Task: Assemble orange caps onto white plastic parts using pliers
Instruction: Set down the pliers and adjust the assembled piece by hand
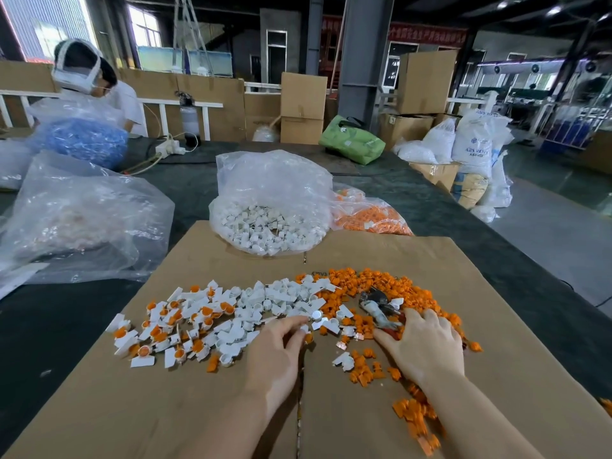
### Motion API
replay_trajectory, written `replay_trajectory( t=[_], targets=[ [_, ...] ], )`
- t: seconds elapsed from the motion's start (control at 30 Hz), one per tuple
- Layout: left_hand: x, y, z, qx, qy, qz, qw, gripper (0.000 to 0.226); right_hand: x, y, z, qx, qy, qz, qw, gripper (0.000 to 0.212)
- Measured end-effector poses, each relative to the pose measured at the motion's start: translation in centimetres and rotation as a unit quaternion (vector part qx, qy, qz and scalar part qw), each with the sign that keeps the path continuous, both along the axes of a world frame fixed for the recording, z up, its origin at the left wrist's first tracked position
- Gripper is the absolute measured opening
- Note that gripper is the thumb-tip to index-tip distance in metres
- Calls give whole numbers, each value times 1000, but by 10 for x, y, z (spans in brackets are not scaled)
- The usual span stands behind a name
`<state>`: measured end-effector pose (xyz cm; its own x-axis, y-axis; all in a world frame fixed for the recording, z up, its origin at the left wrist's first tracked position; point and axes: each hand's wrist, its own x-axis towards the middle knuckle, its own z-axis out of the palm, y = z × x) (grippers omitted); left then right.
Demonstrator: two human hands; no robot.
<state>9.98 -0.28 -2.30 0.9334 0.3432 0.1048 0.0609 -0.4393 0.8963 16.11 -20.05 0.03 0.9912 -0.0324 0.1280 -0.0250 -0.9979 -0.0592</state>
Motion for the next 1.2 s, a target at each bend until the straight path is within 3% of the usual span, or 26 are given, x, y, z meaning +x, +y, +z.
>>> replay_trajectory(
  t=[0.13,0.3,0.4,0.53,0.63,0.9,1.1,1.2],
  targets=[
    [2,1,-1,8,0,5,1000,18,-5,7,5,-14,-65,16,998,57],
    [2,0,0,-10,-3,9,1000,15,-22,38,-1,76,-154,215,961,22],
    [2,-2,0,-6,-7,11,1000,18,-30,53,-11,108,-211,256,937,30],
    [3,-1,-1,6,-14,6,1000,29,-34,64,-18,159,-220,306,913,32],
    [4,0,-3,19,-18,1,1000,25,-38,67,-21,171,-208,353,896,29],
    [1,0,0,28,-17,-28,999,23,-39,66,-20,176,-204,358,894,17],
    [-5,-2,2,43,-12,-59,997,44,-39,66,-20,201,-208,342,894,15],
    [-4,-5,2,76,-16,-66,995,40,-40,65,-20,215,-198,339,894,15]
  ],
)
